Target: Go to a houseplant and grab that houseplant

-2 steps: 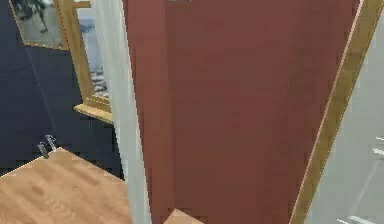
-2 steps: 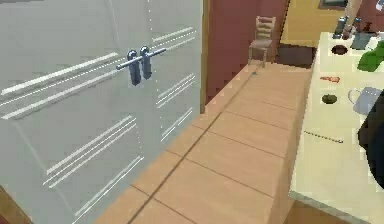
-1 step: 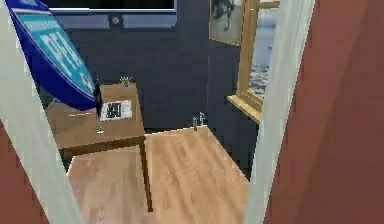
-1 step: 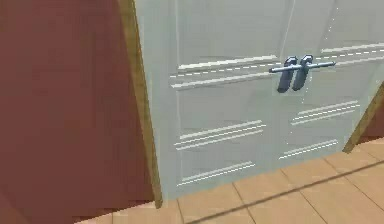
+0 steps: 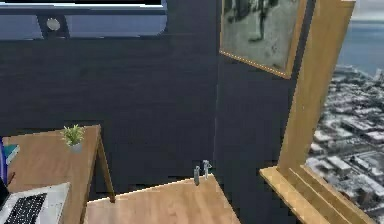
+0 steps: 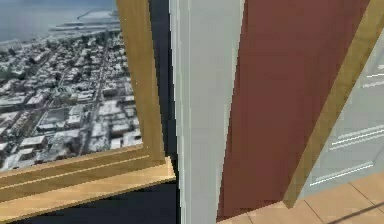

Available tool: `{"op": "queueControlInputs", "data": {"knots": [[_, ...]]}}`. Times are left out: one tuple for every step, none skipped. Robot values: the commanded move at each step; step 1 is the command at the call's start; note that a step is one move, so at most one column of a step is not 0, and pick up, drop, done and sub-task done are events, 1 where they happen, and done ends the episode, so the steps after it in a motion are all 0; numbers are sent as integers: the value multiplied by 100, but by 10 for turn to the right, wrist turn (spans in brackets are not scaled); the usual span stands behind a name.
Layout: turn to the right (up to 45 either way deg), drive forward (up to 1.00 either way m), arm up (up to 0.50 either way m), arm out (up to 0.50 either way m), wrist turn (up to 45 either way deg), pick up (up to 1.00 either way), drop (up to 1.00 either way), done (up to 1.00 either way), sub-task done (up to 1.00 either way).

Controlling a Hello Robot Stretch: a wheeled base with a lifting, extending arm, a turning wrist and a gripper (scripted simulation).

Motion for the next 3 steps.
{"op": "queueControlInputs", "data": {"knots": [[0,55,0,0,0,0,0,0,0],[-450,0,0,0,0,0,0,0,0],[-450,0,0,0,0,0,0,0,0]]}}
